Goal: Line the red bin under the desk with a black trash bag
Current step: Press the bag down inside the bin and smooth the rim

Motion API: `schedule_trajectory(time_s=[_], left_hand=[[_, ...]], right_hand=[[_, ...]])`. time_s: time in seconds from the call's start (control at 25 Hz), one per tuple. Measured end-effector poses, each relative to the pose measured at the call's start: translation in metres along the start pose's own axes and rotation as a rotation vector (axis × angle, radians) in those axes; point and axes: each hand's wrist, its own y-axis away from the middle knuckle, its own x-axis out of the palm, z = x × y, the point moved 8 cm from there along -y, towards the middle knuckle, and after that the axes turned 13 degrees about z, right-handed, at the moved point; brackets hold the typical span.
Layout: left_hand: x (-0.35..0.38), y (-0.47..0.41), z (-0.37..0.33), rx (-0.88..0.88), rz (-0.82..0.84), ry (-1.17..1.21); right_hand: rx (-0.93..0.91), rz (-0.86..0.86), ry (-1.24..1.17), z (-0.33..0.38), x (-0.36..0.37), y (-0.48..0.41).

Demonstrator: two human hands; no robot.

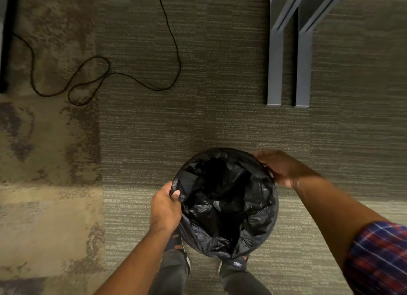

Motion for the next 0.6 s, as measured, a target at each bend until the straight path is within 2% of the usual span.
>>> schedule_trajectory(time_s=[0.16, 0.24, 0.28, 0.36, 0.44, 0.48, 0.52, 0.56, 0.6], left_hand=[[0.003, -0.005, -0.006, 0.013, 0.032, -0.055], [0.004, -0.007, -0.008, 0.002, 0.031, -0.073], [0.004, -0.007, -0.008, -0.01, 0.036, -0.063], [0.003, -0.004, -0.01, -0.032, 0.049, -0.052], [0.003, -0.002, -0.015, -0.029, 0.063, -0.064], [0.005, -0.002, -0.019, -0.022, 0.069, -0.086], [0.006, -0.003, -0.023, -0.016, 0.071, -0.115], [0.006, -0.004, -0.027, -0.008, 0.071, -0.138], [0.007, -0.006, -0.03, -0.004, 0.074, -0.156]], right_hand=[[-0.041, -0.117, 0.02, -0.006, -0.005, -0.009], [-0.016, -0.161, 0.22, -0.005, -0.007, -0.011], [-0.019, -0.263, 0.383, -0.002, -0.012, -0.006], [-0.132, -0.563, 0.429, 0.007, -0.023, 0.016], [-0.505, -0.909, 0.456, 0.024, -0.013, 0.068], [-0.684, -0.886, 0.525, 0.031, 0.01, 0.084], [-0.836, -0.748, 0.609, 0.035, 0.041, 0.093], [-0.857, -0.525, 0.652, 0.026, 0.069, 0.08], [-0.729, -0.271, 0.679, 0.011, 0.094, 0.059]])
